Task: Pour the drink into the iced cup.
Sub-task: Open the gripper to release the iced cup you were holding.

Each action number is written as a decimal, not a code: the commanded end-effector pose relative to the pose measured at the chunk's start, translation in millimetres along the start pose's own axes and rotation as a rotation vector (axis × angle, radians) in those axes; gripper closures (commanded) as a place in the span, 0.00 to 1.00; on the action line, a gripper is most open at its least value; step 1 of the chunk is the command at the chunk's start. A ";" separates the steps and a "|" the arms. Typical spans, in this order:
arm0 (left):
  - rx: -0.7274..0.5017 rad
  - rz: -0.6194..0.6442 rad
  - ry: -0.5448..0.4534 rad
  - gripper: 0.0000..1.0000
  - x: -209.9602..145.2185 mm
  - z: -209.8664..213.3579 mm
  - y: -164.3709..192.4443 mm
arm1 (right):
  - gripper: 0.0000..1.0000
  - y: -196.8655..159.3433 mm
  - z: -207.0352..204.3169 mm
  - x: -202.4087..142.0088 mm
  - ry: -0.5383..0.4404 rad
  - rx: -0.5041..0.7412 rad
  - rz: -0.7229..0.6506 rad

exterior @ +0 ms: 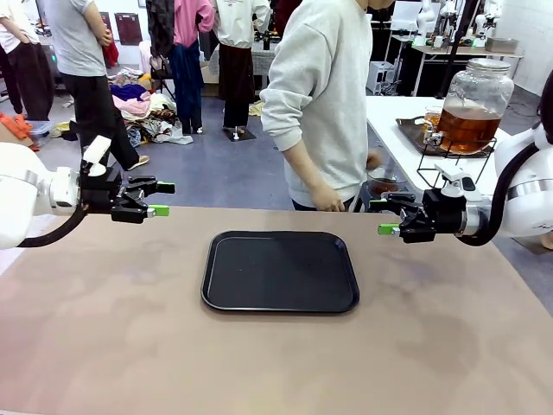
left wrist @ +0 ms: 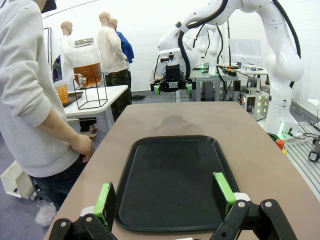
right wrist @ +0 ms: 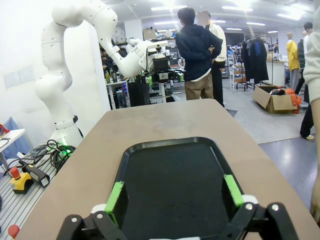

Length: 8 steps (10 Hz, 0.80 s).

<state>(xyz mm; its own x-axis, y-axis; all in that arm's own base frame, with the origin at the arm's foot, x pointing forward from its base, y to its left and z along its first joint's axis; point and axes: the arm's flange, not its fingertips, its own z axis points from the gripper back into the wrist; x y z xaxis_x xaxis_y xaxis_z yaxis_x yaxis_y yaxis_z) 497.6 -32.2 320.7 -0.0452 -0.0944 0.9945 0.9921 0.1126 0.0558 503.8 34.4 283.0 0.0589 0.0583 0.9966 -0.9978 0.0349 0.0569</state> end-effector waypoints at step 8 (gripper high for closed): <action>0.007 -0.002 -0.007 0.00 1.8 -0.9 0.0 | 0.00 -2.2 -2.4 2.4 0.004 -0.005 0.003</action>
<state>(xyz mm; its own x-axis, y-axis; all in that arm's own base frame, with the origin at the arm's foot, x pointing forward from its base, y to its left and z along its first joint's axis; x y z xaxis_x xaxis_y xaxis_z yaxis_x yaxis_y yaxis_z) 497.6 -32.2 320.7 -0.0452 -0.0944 0.9945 0.9921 0.1126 0.0558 503.8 34.4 283.0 0.0589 0.0583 0.9966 -0.9978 0.0349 0.0569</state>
